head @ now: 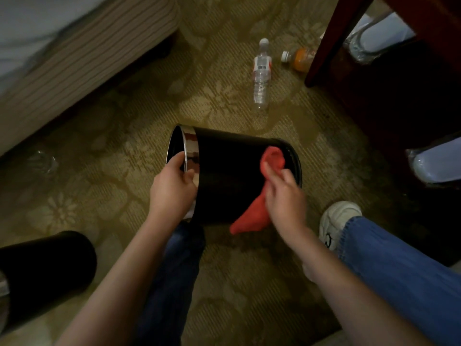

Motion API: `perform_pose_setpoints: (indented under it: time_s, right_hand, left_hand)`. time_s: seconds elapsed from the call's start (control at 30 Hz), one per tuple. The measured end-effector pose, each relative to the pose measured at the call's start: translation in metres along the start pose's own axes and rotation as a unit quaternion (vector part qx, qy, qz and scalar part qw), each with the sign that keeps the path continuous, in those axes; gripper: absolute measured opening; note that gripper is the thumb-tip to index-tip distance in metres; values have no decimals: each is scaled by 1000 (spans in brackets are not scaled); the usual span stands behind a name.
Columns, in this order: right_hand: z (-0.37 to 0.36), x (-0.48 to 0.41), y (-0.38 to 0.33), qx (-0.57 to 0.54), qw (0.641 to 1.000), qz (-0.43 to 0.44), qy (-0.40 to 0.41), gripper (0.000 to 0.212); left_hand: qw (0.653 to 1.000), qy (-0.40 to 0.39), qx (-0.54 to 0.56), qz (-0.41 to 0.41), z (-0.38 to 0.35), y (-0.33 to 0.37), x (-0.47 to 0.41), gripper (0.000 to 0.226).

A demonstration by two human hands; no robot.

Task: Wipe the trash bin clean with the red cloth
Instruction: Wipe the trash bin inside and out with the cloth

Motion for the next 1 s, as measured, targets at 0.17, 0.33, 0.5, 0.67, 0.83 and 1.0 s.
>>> perform_pose_setpoints:
  time_s: [0.17,0.33,0.5,0.67,0.83,1.0]
  right_hand:
    - [9,-15,45,18,991,-134,-13,42]
    - [6,3,-43,-4,999,35,-21,46]
    - [11,7,-99,-13,992,127,-18,45]
    - [3,-28,-11,14,1000,-11,-20,46]
    - [8,-37,44,46,988,-142,-38,46]
    - [9,-16,-30,6,1000,4,-11,48]
  left_hand:
    - [1000,-8,0,-29,-8,8,1,41]
    - [999,-2,-17,-48,-14,13,5,32]
    - [997,-7,-21,-68,-21,22,6,32]
    - [999,-18,-7,-48,-13,16,12,42]
    - [997,-34,-29,-67,-20,25,14,47]
    - [995,-13,-52,-80,-17,30,7,43]
Point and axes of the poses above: each hand's wrist, its own x-axis away from the middle knuckle, its own z-axis out of the back of the hand, y = z × x, the point moved 5 cm from there along -x, towards the middle knuckle, and after that the axes turned 11 degrees about -z, right-handed, at the moved point
